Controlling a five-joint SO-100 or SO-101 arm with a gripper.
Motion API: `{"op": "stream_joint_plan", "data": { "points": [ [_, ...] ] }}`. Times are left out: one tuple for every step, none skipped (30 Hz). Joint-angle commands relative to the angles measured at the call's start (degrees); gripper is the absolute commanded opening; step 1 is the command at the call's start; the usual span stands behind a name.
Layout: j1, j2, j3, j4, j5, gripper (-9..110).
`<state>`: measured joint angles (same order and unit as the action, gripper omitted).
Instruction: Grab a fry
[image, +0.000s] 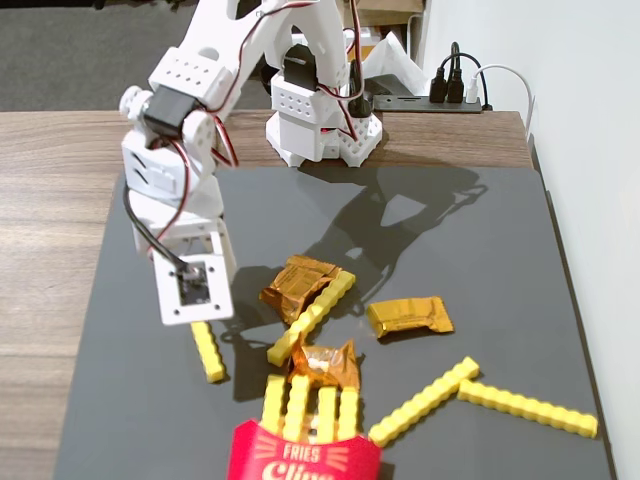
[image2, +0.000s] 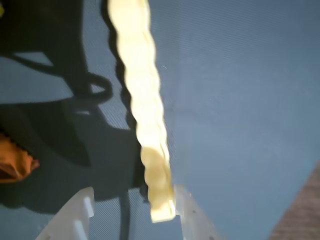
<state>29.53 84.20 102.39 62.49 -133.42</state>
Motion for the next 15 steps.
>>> {"op": "stream_joint_plan", "data": {
  "points": [
    [-1.05,0.09,-2.46,-1.14,0.44,20],
    [-1.05,-0.18,-2.29,-1.49,0.62,20],
    [-1.14,-0.44,-2.29,-1.58,0.7,20],
    [-1.14,-0.7,-2.29,-1.58,0.79,20],
    [-1.05,-0.88,-2.2,-1.58,0.79,20],
    [-0.97,-1.14,-2.2,-1.58,0.79,20],
    [-0.79,-1.23,-2.11,-1.58,0.79,20],
    [-0.62,-1.32,-2.11,-1.58,0.79,20],
    [-0.44,-1.32,-2.11,-1.58,0.79,20],
    [-0.18,-1.41,-2.11,-1.67,0.79,20],
    [0.0,-1.49,-2.11,-1.67,0.79,18],
    [0.26,-1.58,-2.11,-1.67,0.79,17],
    [0.44,-1.67,-2.11,-1.85,0.88,15],
    [0.53,-1.85,-2.11,-2.11,1.23,12],
    [0.62,-1.93,-2.11,-2.2,1.49,9]
  ]
}}
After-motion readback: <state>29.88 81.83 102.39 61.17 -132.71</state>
